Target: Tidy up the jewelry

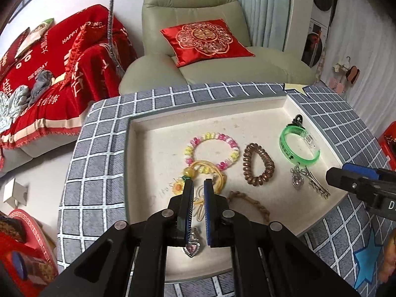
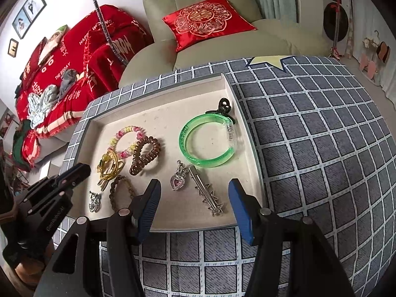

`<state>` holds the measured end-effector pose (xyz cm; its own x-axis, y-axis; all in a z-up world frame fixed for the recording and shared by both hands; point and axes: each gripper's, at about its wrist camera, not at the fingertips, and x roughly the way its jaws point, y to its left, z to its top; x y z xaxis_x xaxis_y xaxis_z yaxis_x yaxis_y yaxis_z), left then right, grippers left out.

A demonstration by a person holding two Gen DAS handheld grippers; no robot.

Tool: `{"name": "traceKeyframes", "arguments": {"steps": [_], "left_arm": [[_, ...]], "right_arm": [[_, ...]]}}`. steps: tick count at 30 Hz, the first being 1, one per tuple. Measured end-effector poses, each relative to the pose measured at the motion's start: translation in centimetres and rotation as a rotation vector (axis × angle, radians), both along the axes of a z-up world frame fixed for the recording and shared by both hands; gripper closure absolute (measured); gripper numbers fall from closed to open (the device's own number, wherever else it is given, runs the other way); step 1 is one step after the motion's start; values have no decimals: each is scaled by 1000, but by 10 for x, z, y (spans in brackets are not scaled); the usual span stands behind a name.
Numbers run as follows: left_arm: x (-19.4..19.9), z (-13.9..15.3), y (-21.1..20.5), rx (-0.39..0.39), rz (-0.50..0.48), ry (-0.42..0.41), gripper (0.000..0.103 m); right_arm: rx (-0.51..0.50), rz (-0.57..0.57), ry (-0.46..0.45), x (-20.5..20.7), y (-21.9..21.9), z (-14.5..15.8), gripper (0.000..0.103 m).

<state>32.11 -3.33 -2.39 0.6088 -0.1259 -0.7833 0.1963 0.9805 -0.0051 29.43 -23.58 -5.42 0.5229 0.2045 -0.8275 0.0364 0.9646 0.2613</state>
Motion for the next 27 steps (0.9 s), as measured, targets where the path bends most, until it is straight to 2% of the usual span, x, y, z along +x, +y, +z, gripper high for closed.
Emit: {"name": "traceKeyframes", "arguments": {"steps": [1, 2, 3, 4, 5, 10, 12, 13, 20, 27], "left_arm": [[0, 1, 2, -2, 5, -1, 78], [0, 2, 4, -3, 10, -2, 74], [0, 3, 6, -2, 16, -2, 25], [0, 4, 8, 5, 32, -5, 0], [-3, 6, 11, 21, 64, -52, 0], [-3, -5, 13, 28, 67, -72, 0], [-5, -10, 13, 35, 72, -84, 0], [-6, -12, 14, 36, 73, -84, 0], [-23, -27, 13, 58, 83, -97, 0], [-51, -31, 16, 36, 103, -120, 0]], "right_arm": [[-1, 1, 0, 0, 0, 1, 42], [-3, 1, -1, 0, 0, 1, 42], [-4, 1, -2, 0, 0, 2, 42], [-5, 2, -3, 0, 1, 3, 42], [-8, 4, -4, 0, 1, 4, 42], [-30, 12, -3, -2, 5, 6, 42], [-53, 20, -22, -5, 8, 9, 30], [-67, 24, -39, -7, 10, 11, 18], [-90, 11, -149, -29, 14, 27, 17], [-149, 10, -260, -62, 17, 38, 17]]}}
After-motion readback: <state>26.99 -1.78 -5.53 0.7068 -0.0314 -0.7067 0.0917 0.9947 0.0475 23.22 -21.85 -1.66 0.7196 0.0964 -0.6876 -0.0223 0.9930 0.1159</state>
